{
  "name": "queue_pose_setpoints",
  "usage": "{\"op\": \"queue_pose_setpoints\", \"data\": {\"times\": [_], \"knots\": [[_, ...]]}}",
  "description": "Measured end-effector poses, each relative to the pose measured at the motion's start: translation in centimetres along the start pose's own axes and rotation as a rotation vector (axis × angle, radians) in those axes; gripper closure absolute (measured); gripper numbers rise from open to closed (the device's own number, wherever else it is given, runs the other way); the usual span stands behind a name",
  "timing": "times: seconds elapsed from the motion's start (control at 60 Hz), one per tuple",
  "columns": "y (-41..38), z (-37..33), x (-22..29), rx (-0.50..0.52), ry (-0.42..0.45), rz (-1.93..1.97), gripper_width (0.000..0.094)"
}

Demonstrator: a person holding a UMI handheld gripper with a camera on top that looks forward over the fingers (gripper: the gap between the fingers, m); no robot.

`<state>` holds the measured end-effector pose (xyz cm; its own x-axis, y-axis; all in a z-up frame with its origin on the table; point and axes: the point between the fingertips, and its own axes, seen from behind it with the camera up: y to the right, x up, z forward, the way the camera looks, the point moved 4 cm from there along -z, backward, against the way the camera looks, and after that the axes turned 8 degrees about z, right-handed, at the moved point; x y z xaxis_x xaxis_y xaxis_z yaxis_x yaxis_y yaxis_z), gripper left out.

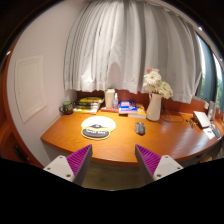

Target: Arrange mouse

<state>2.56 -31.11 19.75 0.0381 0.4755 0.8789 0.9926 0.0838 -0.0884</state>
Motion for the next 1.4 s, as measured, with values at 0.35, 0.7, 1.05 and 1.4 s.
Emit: {"op": "queue_pose_setpoints", "data": {"times": [0.35,0.7,1.05,1.4], "knots": [[9.2,6.2,-11.8,-0.13,-0.218,-0.003,0.0075],[16.3,19.4,-7.2,-0.182,-0.247,0.046,0.0088],[18.5,34.8,0.4,-0.154,-0.247,0.081,0.0121],[18.0,38.6,1.4,-0.127,-0.258,0.089,0.0467]]}}
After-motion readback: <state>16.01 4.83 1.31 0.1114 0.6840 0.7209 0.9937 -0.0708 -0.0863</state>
